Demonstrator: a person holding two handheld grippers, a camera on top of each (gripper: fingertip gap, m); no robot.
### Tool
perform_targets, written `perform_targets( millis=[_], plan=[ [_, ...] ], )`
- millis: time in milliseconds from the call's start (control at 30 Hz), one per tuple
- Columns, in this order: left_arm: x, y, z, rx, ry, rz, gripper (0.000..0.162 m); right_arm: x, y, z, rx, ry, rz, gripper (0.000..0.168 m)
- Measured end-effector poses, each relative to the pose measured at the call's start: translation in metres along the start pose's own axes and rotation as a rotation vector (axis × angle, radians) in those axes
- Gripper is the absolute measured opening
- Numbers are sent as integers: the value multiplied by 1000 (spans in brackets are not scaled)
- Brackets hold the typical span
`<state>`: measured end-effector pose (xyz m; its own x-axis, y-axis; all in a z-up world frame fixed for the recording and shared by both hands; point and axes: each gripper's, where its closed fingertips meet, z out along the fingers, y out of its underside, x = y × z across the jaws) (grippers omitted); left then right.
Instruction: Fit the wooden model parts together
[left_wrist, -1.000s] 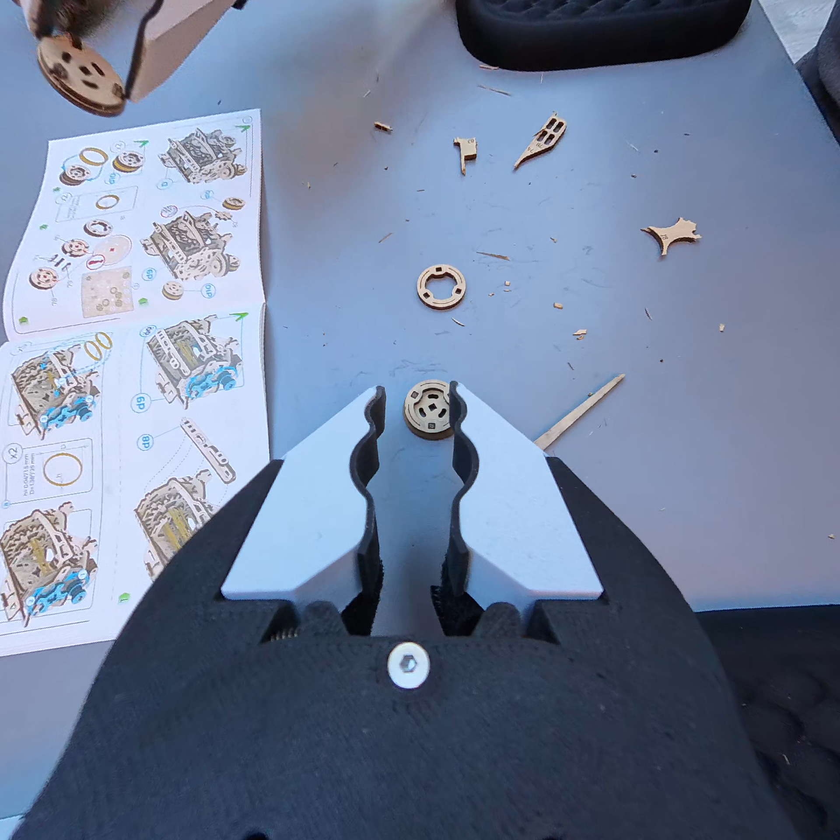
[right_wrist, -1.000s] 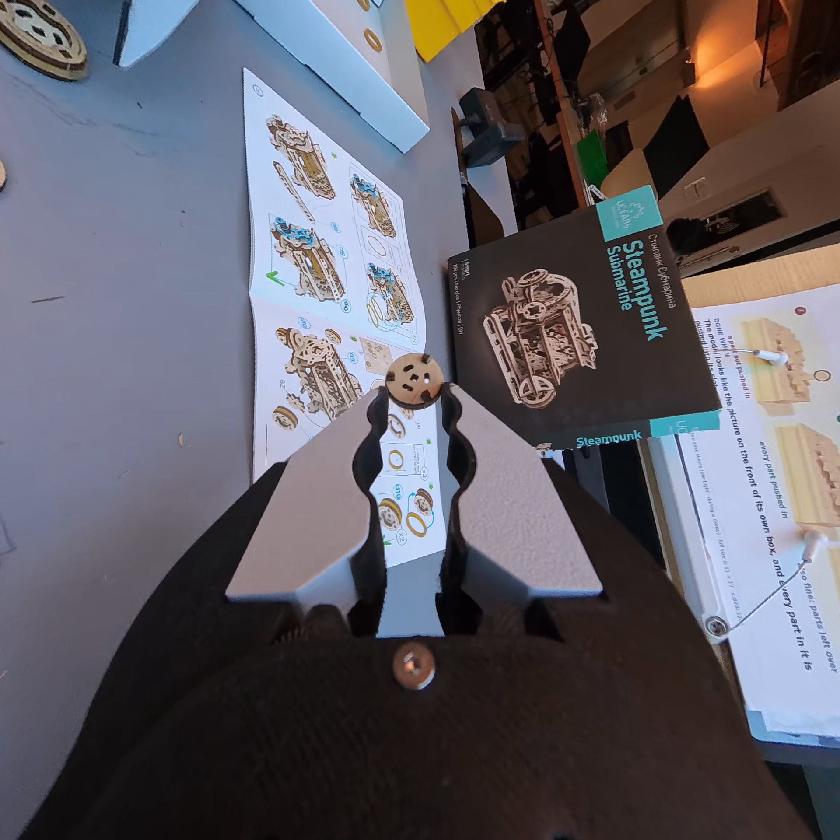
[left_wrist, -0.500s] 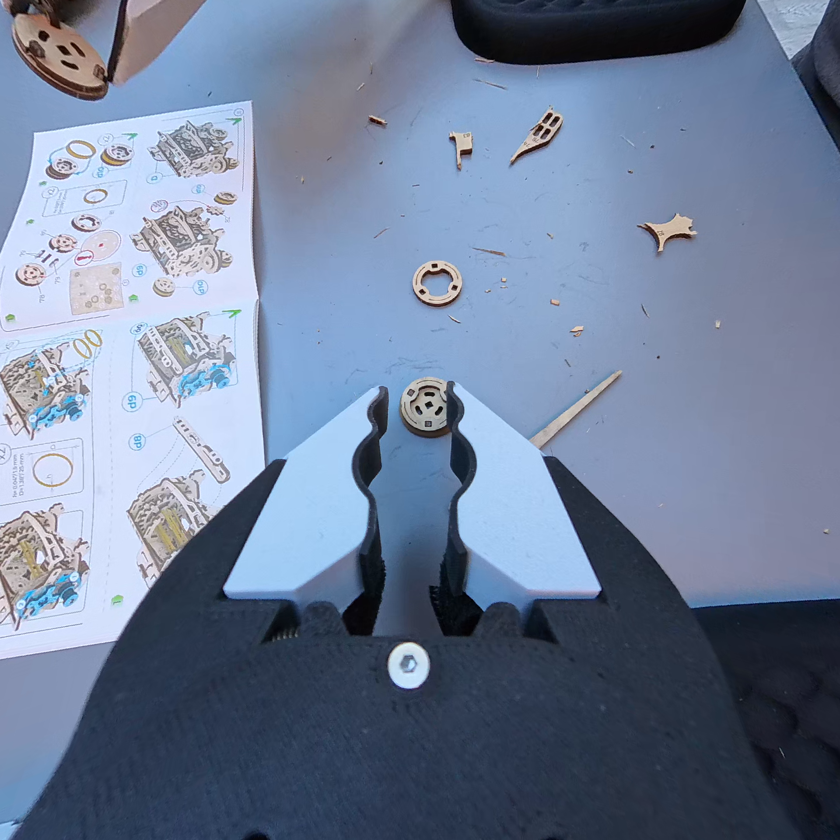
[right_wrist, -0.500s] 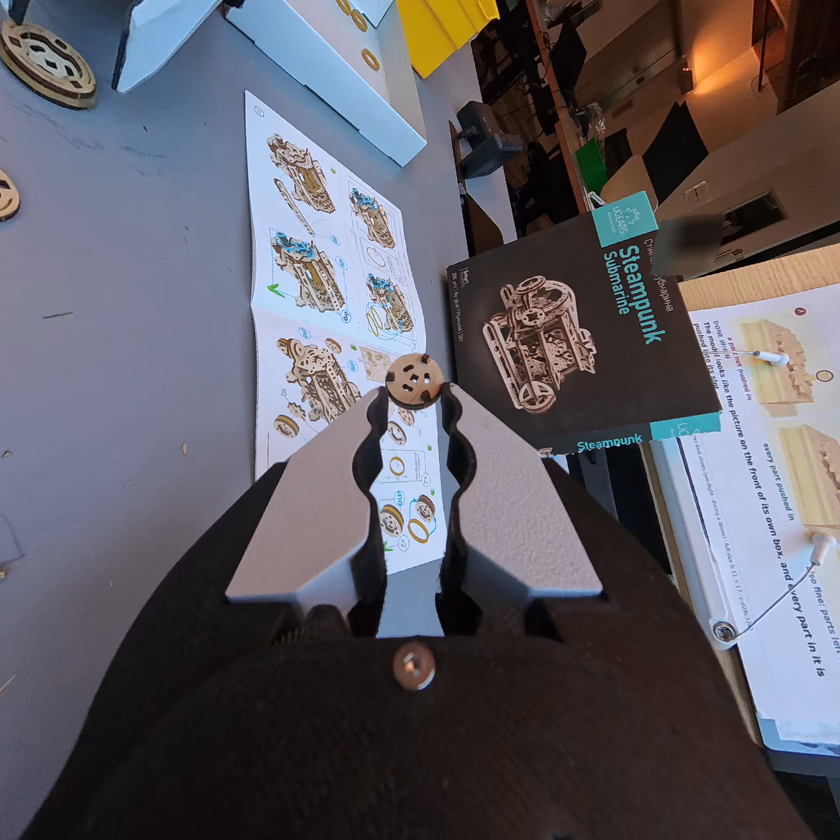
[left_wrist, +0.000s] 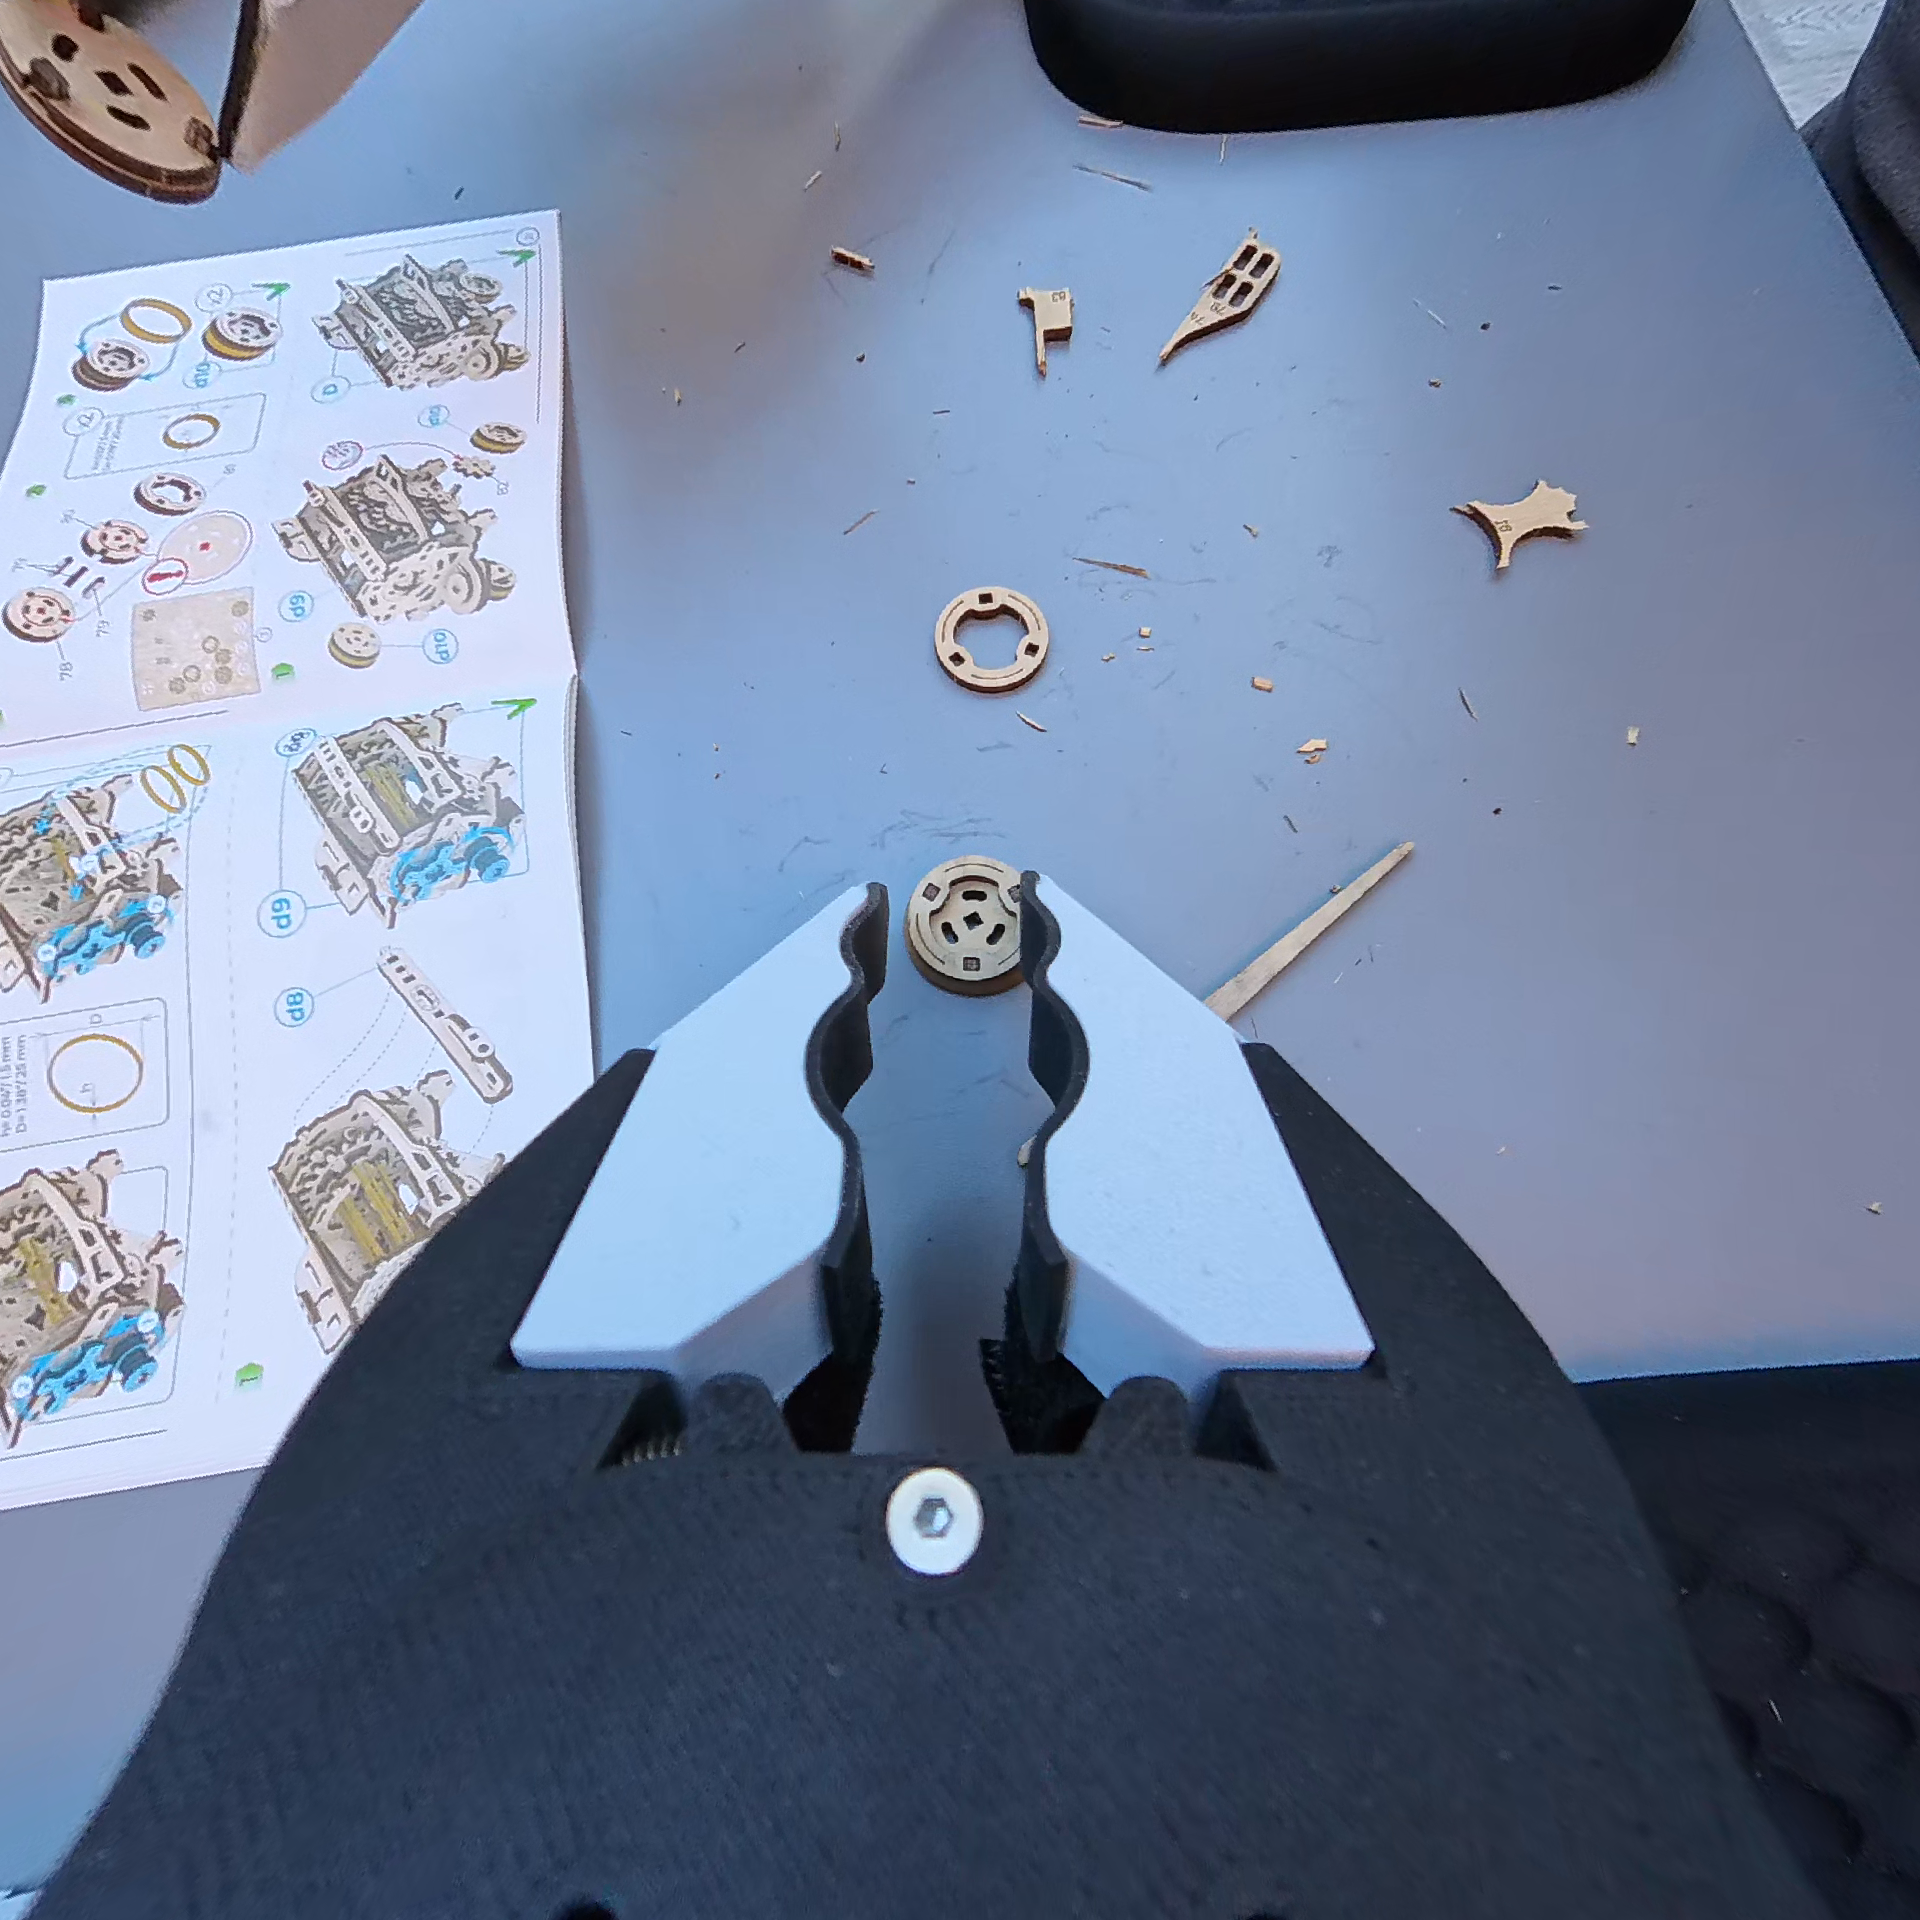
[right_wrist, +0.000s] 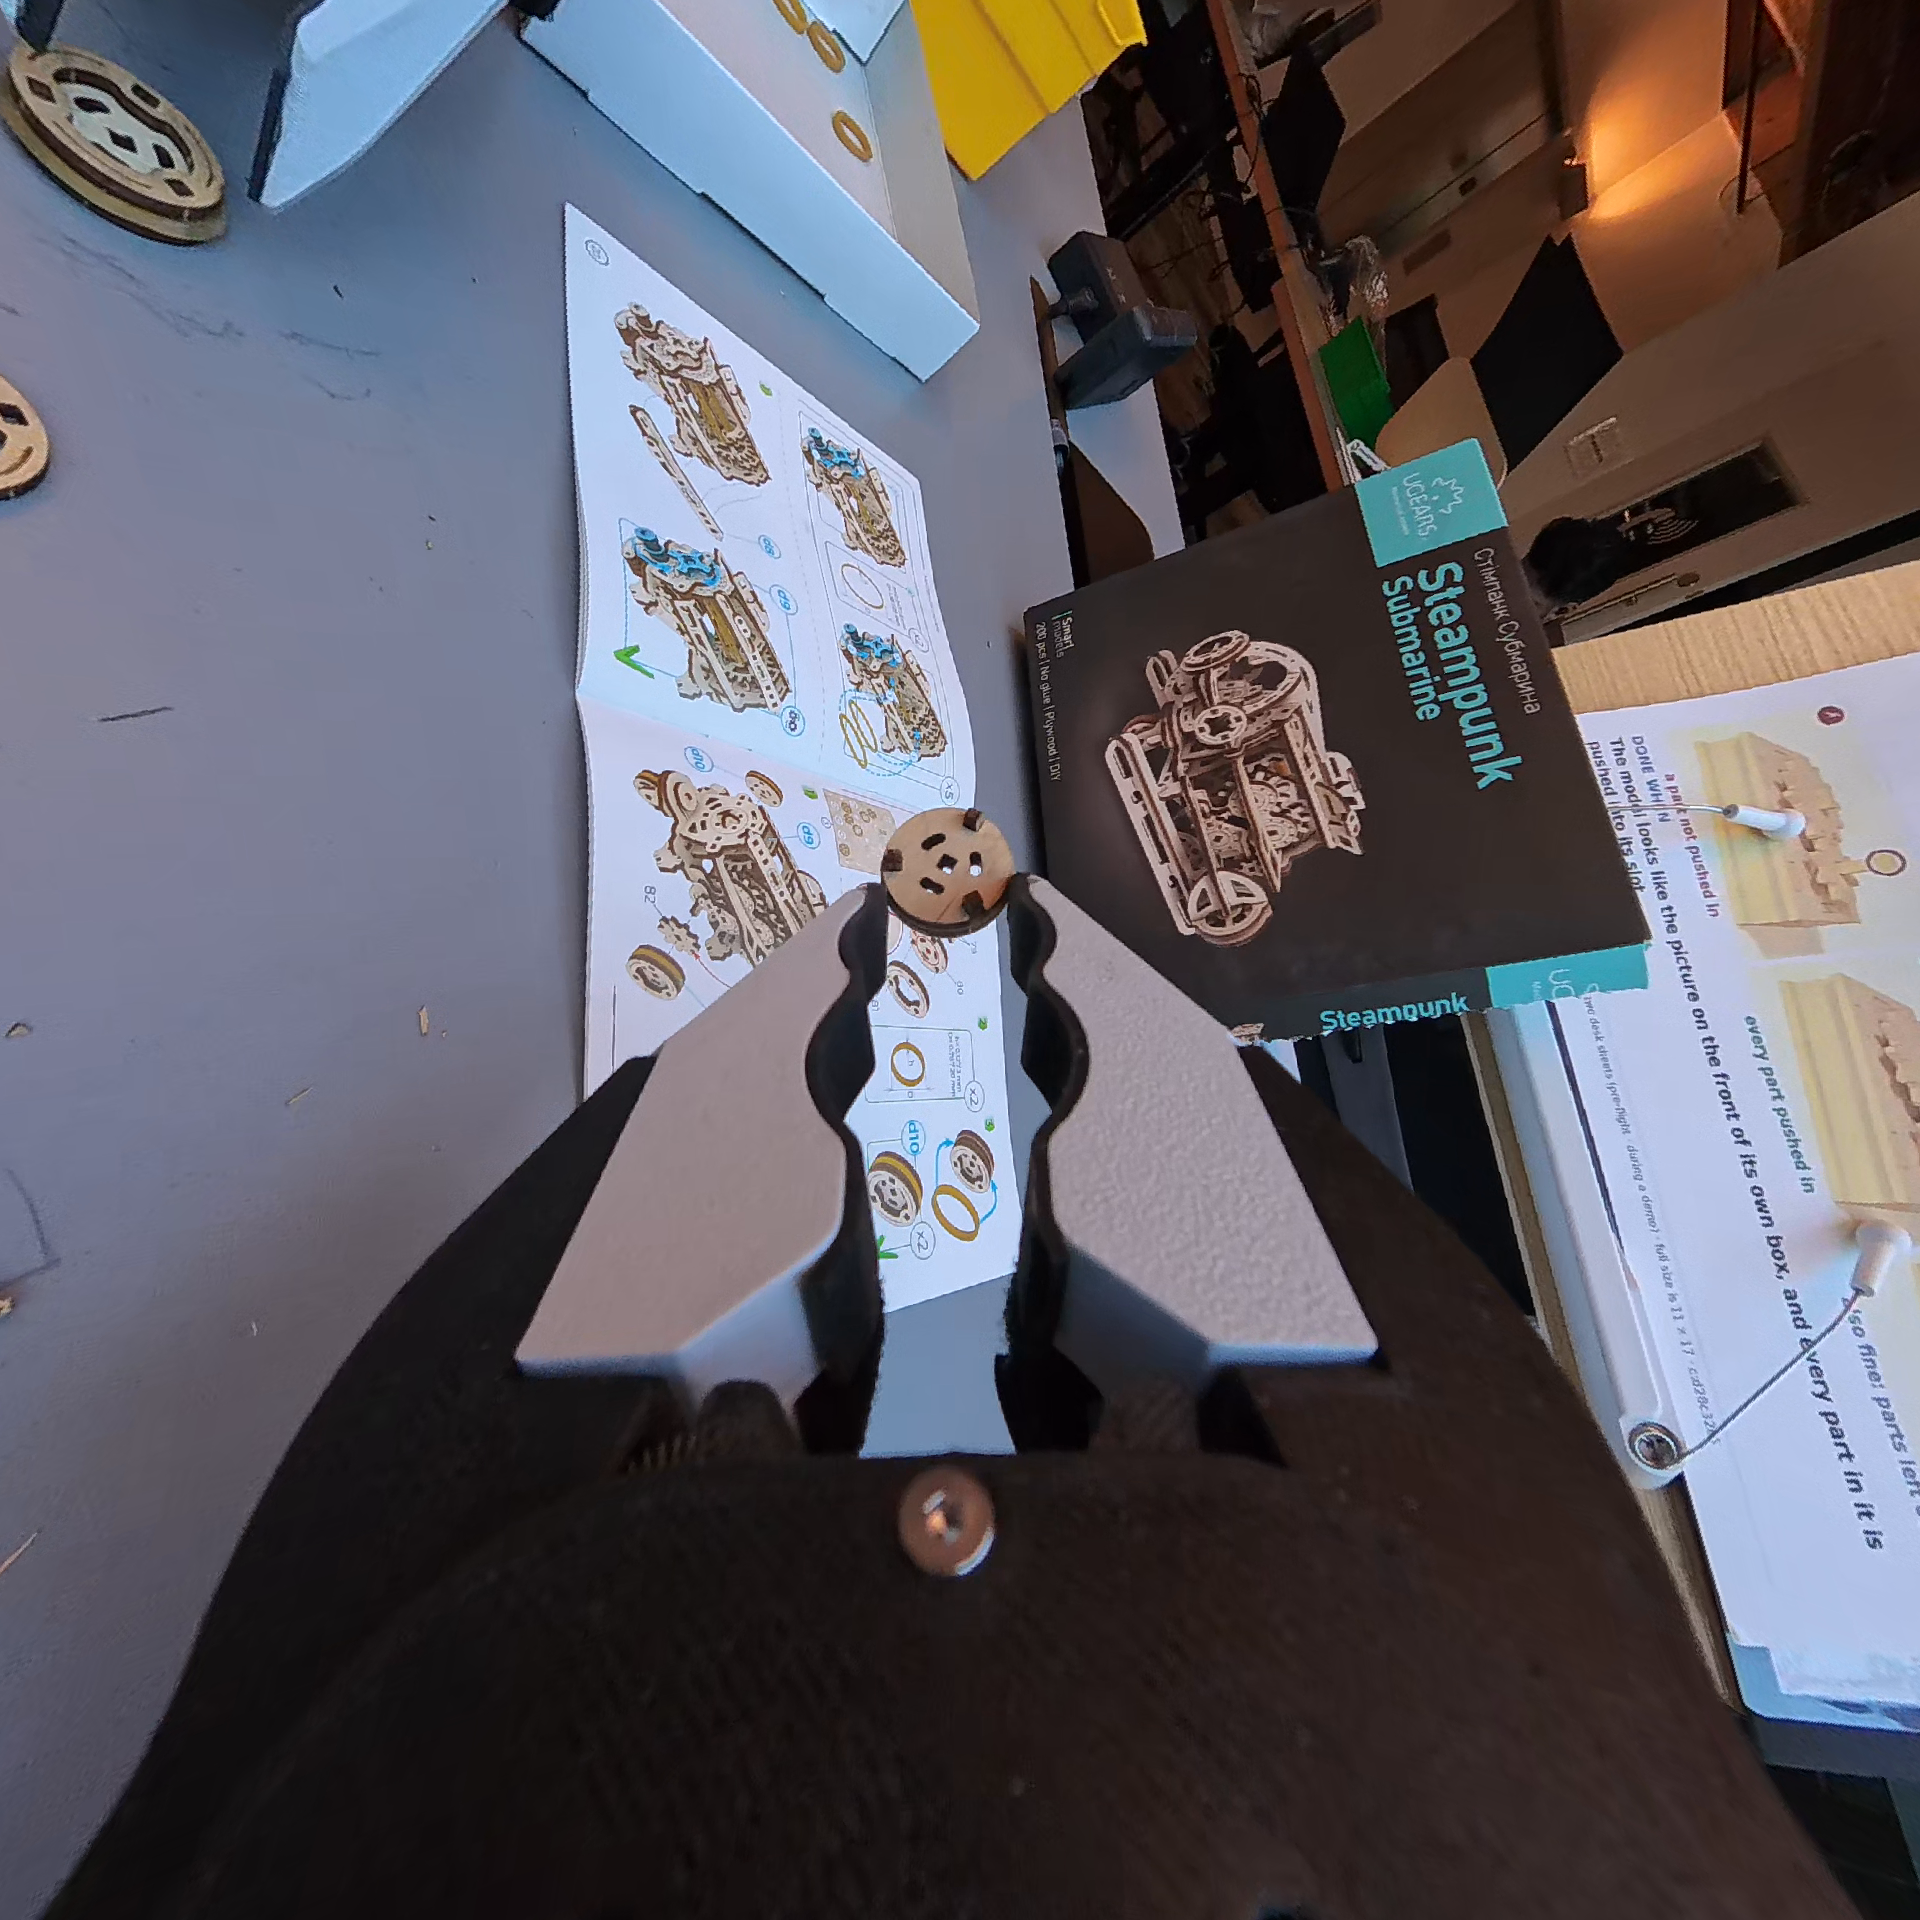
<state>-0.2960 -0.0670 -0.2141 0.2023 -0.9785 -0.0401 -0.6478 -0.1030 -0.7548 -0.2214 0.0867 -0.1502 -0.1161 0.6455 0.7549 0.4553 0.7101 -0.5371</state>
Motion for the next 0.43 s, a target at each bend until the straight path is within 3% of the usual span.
perform_targets(
  millis=[433],
  plan=[
    [0, 0, 0, -1, 1, -3, 24, 3, 6, -3, 31, -53, 73, 23]
  ],
)
